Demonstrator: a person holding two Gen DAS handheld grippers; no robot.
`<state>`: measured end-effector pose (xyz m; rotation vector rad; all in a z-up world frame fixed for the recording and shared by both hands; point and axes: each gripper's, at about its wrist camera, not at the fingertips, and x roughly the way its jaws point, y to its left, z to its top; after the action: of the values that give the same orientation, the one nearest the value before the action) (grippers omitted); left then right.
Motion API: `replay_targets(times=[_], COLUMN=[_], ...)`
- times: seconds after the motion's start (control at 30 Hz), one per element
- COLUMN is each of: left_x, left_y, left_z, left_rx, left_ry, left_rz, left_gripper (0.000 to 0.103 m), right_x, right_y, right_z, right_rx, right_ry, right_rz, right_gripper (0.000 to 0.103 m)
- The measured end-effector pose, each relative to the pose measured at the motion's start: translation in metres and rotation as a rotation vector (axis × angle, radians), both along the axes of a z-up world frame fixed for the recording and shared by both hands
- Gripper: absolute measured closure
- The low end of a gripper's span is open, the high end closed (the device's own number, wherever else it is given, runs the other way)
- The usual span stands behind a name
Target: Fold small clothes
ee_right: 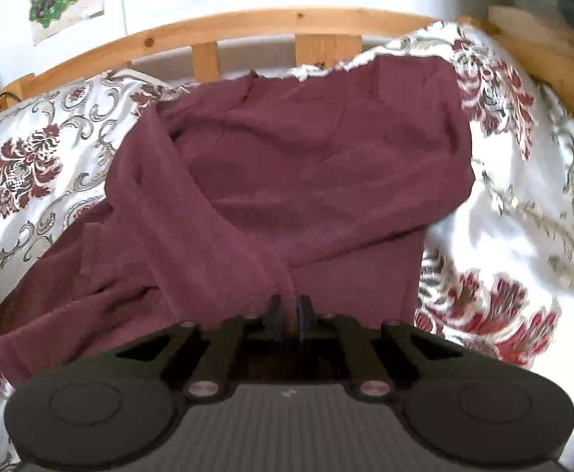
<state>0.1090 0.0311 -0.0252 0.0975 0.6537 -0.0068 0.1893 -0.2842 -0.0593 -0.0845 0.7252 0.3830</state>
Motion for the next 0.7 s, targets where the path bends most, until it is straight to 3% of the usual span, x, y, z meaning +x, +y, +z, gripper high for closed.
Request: replay_targets(times=[0.03,0.1,0.2,0.37,0.7], left_x=[0.0,-0.002,-0.008,-0.015,-0.014], left_y=[-0.001,-0.003,-0.005,-0.008,-0.005], left_z=[-0.001,-0.003,-0.004,-0.01,-0.021], left_rx=[0.002,0.004,0.003,0.041,0.009], left_ry=[0.005,0.01,0.013,0.034,0.07], left_rz=[-0.005,-0.022,-0.067,-0.115,-0.072], left_gripper=[0.001,0.001,0.001,0.001,0.001], right_x=[0.0,-0.003,-0.009,-0.015,-0.023], right_y=[0.0,0.002,0.009,0.017,0.019], right_z=[0.0,0.001,0.003,0.0,-0.001], right_rx=[0.0,-0.01,-0.053,-0.074,-0.064], right_ry=[-0.003,-0.024,-0.066,-0.074,-0.099], right_rz=[-0.005,-0.001,0.016,0.035,0.063], right_gripper=[0.076,0.054,0.035,0.015,0.0])
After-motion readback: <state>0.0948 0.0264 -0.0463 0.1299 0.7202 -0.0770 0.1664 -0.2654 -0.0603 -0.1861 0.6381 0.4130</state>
